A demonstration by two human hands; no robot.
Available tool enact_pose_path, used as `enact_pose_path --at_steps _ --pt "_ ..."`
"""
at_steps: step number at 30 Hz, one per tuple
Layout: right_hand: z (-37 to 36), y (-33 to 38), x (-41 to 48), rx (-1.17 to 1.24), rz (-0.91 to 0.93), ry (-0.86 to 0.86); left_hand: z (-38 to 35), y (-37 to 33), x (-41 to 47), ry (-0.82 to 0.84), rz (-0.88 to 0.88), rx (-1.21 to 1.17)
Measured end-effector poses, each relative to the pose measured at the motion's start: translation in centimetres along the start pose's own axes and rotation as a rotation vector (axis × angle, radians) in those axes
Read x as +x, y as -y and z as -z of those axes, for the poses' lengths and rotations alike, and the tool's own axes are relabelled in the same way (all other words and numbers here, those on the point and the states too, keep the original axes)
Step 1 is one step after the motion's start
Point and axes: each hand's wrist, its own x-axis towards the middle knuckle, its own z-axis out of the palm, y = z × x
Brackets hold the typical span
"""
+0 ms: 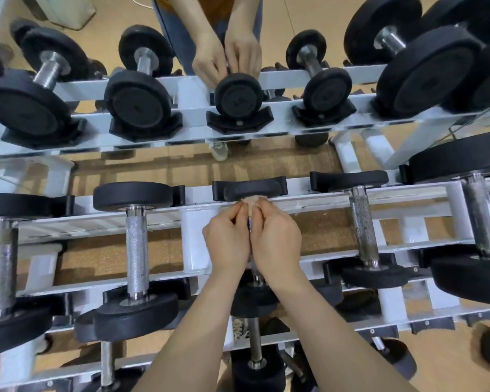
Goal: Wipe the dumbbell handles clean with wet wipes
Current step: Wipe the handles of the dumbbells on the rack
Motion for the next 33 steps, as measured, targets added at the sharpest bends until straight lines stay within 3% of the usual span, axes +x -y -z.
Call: enact_pose_path --at_steps 3,6,9,12,15,18,25,30,33 --pt "0.5 0.7 1.5 -0.044 -0.214 0.235 -0.1 0.0 1.9 0.143 0.265 -0.196" --pt "0.5 0.9 3.1 0.11 -0.402 0.421 0.3 -0.2 2.6 0.247 0.354 -0.33" --pt "0.0 0.8 2.2 0.097 -0.332 0.346 0.6 -0.6 1.4 0.16 0.129 0.004" --pt "0.0 -0.1 -0.3 -0.001 -0.124 0.171 1.2 -1.3 -0.9 0.026 -0.171 0.1" --pt "0.4 -1.2 -2.2 -0.04 -0.018 0.229 1.5 0.2 -2.1 0.111 -0.352 0.171" --pt "0.5 -1.6 -2.3 -0.07 0.0 0.293 1.6 0.6 -2.0 0.147 -0.351 0.151" --pt "0.5 -1.6 0.3 -0.141 -0.084 0.418 1.4 -1.1 -0.9 0.064 -0.369 0.237" --pt "3.2 -1.6 -2.8 -0.248 -0.098 0.459 2.3 0.1 -3.6 0.167 -0.403 0.406" --pt "5.3 -1.3 -3.7 -0.304 -0.121 0.563 3.2 -0.7 -5.5 0.345 -0.313 0.575"
